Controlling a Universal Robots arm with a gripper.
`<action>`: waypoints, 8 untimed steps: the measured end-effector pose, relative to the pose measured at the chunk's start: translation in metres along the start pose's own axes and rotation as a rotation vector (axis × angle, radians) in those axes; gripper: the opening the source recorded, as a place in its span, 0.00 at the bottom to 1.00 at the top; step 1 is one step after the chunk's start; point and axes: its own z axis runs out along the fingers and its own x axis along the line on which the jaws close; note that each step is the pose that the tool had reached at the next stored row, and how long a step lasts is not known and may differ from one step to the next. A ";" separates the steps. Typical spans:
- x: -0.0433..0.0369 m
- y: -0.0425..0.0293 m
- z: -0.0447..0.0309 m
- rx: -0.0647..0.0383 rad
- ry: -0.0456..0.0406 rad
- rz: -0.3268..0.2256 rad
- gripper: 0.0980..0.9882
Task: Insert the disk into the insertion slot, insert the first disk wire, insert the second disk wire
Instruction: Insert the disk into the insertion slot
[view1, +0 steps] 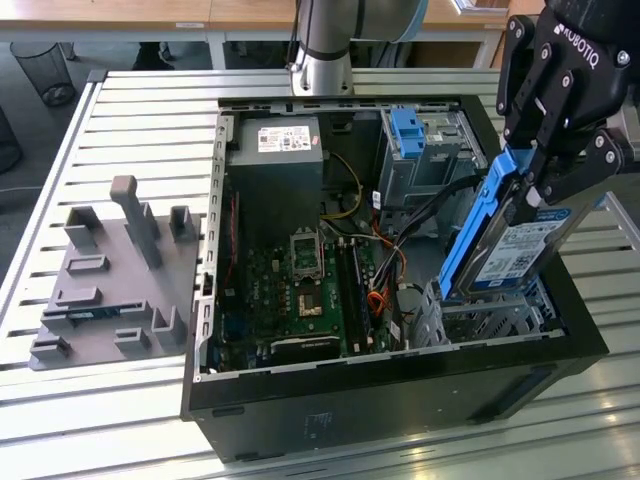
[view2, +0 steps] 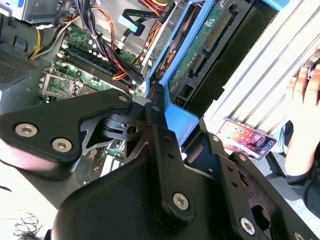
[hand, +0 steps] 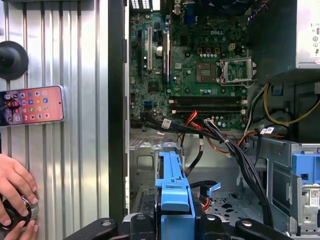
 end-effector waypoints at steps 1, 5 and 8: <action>-0.0002 0.0001 0.0008 0.000 0.0000 0.000 0.30; -0.0012 0.0005 0.0038 0.001 0.0000 0.000 0.30; -0.0019 0.0007 0.0058 0.001 0.0000 0.000 0.30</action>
